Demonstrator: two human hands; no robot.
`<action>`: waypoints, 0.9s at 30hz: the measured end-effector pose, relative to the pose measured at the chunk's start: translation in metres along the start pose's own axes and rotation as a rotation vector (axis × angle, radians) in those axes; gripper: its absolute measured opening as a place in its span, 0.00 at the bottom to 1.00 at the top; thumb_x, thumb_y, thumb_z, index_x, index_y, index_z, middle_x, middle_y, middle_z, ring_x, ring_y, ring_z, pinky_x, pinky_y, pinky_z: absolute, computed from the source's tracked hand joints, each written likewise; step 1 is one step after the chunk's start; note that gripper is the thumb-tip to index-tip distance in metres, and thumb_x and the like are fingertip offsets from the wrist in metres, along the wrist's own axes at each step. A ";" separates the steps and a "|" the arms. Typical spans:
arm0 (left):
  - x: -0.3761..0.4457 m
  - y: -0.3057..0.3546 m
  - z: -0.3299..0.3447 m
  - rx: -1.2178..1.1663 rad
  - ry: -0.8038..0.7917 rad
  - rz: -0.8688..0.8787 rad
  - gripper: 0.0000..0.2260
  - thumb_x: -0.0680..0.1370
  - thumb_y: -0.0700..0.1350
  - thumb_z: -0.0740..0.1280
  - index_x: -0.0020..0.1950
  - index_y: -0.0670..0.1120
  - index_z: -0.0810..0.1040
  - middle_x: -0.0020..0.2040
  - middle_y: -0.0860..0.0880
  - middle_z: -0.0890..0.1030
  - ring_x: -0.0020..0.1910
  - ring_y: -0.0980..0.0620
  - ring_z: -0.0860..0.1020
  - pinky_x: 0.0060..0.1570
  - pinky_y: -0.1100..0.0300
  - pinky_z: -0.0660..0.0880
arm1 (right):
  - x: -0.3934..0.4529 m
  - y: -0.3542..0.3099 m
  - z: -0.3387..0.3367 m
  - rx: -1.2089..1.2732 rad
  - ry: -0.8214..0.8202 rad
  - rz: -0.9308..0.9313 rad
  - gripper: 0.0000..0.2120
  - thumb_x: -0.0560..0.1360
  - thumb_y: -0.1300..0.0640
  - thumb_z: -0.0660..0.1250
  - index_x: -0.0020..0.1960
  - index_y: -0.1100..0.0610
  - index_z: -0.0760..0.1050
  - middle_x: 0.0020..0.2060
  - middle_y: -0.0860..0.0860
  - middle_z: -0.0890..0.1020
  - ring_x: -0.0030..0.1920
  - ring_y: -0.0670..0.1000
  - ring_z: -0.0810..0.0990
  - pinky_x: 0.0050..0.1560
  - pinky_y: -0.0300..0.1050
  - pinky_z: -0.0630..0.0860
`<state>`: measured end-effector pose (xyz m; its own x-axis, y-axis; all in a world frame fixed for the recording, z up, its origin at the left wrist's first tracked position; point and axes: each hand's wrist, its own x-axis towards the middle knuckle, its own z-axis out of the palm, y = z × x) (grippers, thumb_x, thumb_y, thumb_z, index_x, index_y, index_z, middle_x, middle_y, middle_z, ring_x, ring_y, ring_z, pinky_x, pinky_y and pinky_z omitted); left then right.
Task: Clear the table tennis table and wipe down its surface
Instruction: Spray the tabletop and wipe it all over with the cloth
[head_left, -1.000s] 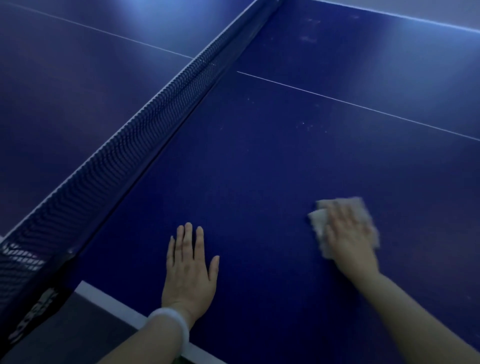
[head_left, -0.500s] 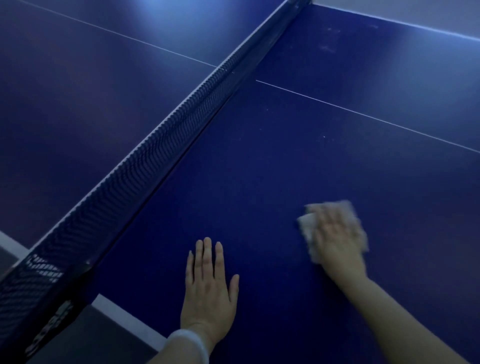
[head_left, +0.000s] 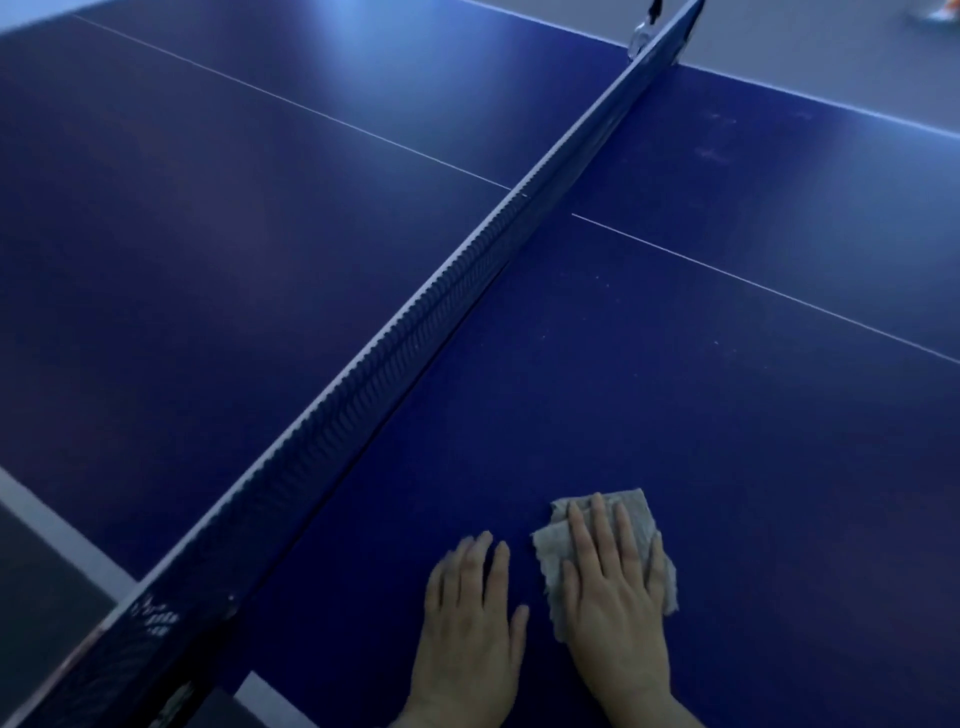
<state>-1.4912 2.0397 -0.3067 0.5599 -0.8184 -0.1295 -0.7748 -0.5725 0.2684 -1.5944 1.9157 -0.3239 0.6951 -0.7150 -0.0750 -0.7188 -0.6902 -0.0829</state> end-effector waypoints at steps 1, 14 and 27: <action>0.014 -0.010 -0.006 -0.002 0.005 -0.007 0.27 0.75 0.57 0.66 0.68 0.43 0.76 0.68 0.42 0.74 0.66 0.44 0.75 0.62 0.47 0.73 | 0.002 -0.001 -0.001 0.006 -0.006 0.002 0.27 0.79 0.50 0.49 0.76 0.55 0.63 0.77 0.53 0.62 0.77 0.54 0.58 0.71 0.65 0.58; 0.120 -0.065 -0.012 0.118 0.028 -0.096 0.34 0.79 0.62 0.37 0.80 0.43 0.50 0.79 0.41 0.53 0.79 0.43 0.48 0.77 0.45 0.48 | 0.077 0.043 -0.007 -0.215 -0.092 -0.116 0.26 0.83 0.50 0.43 0.80 0.56 0.53 0.79 0.56 0.49 0.79 0.58 0.45 0.73 0.66 0.54; 0.123 -0.060 -0.023 0.123 -0.006 -0.100 0.34 0.82 0.59 0.38 0.74 0.39 0.66 0.74 0.38 0.67 0.74 0.40 0.64 0.69 0.44 0.57 | 0.186 0.063 -0.020 -0.126 0.128 -0.048 0.26 0.81 0.55 0.57 0.76 0.59 0.57 0.77 0.59 0.57 0.78 0.59 0.48 0.76 0.62 0.48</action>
<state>-1.3692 1.9745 -0.3171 0.6349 -0.7568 -0.1553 -0.7453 -0.6530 0.1348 -1.5107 1.7372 -0.3227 0.7278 -0.6837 0.0541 -0.6857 -0.7266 0.0423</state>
